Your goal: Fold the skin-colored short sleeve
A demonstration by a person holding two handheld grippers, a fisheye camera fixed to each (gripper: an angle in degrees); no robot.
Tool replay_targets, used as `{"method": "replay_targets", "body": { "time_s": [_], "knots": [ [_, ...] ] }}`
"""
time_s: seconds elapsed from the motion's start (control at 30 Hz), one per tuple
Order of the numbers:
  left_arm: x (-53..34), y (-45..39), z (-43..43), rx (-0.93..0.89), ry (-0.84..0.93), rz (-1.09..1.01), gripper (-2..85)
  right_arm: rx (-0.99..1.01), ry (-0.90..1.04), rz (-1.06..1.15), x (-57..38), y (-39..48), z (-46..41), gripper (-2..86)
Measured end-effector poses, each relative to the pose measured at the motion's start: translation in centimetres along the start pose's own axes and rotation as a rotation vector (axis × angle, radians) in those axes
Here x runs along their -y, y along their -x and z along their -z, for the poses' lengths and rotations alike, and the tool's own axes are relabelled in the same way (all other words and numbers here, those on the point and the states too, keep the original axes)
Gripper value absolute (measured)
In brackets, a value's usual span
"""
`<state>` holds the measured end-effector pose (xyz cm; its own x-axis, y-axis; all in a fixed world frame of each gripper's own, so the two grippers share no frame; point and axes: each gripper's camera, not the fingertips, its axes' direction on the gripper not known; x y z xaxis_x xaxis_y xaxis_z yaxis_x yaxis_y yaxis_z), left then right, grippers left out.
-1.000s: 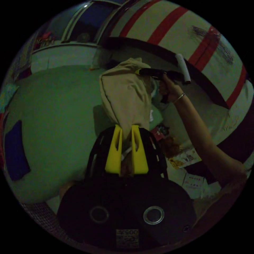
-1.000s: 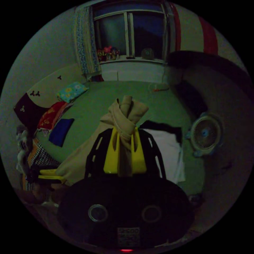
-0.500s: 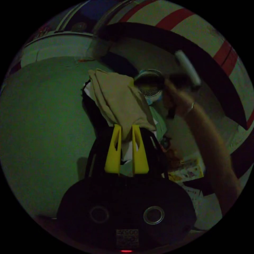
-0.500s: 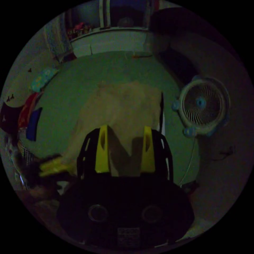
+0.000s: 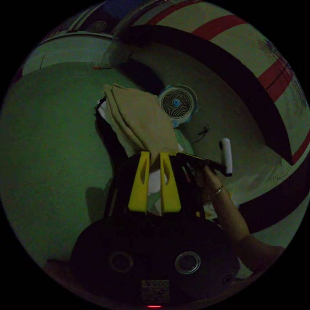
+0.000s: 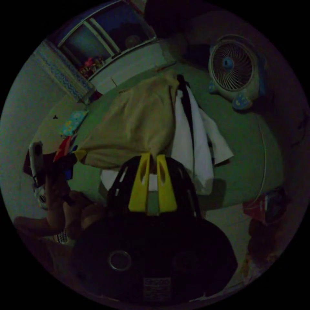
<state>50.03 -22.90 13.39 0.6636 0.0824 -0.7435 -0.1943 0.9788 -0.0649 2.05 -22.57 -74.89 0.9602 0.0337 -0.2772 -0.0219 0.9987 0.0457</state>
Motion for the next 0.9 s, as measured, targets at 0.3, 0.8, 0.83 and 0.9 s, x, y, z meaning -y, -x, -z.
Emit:
{"method": "replay_targets", "body": {
  "time_s": [0.3,0.8,0.83,0.9],
  "knots": [
    [-1.5,0.0,2.5,-0.001,0.052,-0.044,5.3,-0.201,0.063,-0.001,-4.4,3.3,-0.7,-0.7],
    [-16.6,19.0,25.2,0.596,-0.135,0.269,8.4,-0.381,-0.019,0.169,-10.4,25.2,-9.7,2.4],
    [-18.4,21.5,27.4,0.643,-0.156,0.341,8.5,-0.356,-0.022,0.196,-10.6,26.7,-10.6,2.2],
    [-20.9,25.4,30.0,0.69,-0.153,0.42,9.0,-0.251,0.008,0.28,-10.9,32.0,-14.7,1.1]
  ]
}}
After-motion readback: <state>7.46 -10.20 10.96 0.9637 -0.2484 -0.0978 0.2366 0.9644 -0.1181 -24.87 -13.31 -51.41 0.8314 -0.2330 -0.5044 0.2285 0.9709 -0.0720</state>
